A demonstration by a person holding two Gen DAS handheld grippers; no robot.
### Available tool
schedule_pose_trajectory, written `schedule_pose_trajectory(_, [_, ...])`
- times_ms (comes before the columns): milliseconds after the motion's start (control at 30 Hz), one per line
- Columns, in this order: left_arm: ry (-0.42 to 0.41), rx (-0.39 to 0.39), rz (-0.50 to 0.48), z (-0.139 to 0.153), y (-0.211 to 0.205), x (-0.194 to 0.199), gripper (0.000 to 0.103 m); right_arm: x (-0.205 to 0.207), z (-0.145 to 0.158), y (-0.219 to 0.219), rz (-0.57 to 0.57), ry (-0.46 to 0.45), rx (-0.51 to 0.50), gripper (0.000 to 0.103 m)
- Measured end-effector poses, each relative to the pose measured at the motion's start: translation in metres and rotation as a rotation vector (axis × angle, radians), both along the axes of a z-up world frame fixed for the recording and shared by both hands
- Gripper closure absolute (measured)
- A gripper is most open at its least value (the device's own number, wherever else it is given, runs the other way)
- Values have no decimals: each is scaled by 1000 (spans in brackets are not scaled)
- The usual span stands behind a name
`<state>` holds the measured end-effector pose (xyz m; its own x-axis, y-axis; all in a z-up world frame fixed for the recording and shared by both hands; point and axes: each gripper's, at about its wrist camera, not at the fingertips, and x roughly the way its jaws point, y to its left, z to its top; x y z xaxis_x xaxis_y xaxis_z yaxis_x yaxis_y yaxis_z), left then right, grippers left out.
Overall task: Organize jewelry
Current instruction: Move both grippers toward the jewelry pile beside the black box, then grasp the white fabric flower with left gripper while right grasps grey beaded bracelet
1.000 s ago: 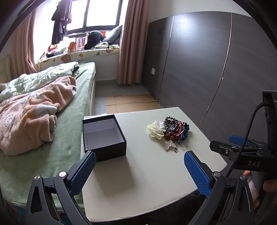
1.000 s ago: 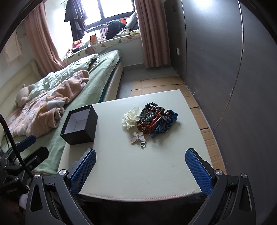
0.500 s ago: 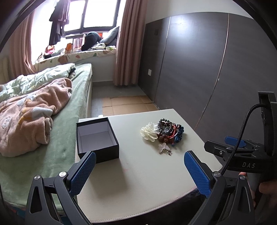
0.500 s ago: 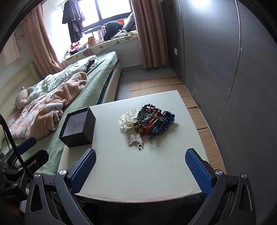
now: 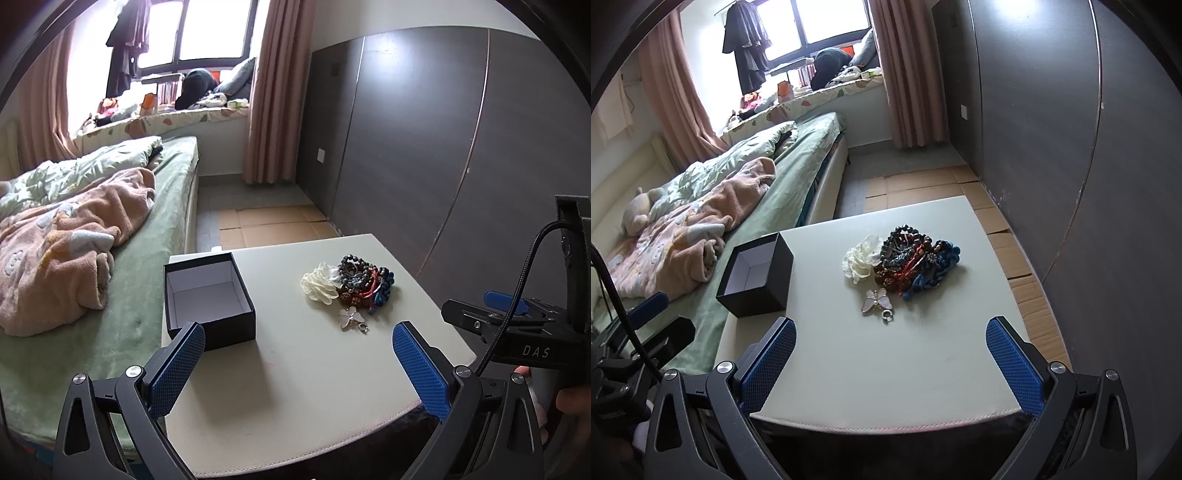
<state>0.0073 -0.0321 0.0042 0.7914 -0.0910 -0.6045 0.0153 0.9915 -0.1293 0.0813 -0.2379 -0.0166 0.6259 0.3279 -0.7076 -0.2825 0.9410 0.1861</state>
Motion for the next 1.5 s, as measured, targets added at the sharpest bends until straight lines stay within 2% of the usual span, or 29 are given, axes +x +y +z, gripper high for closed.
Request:
schedule_pose_trajectory(667, [-1,-6,24,-3,4,4,1,3,2,-1,-14,1,4,0])
schedule_pose_trajectory(1100, [17,-46,23,-10,1,45,1,39,0,-18,-113,42,69,0])
schedule_pose_trajectory(1267, [41,-111,7,-18,1,70,1,61,-10,-27,-169,102,125,0])
schedule_pose_trajectory(1367, [64,-133,-1,-24,0,85,10,75,-19,-29,-190,148,155,0])
schedule_pose_trajectory(1500, [110,-178,-13,-35,-2,105,20,90,-31,-30,-185,201,242,0])
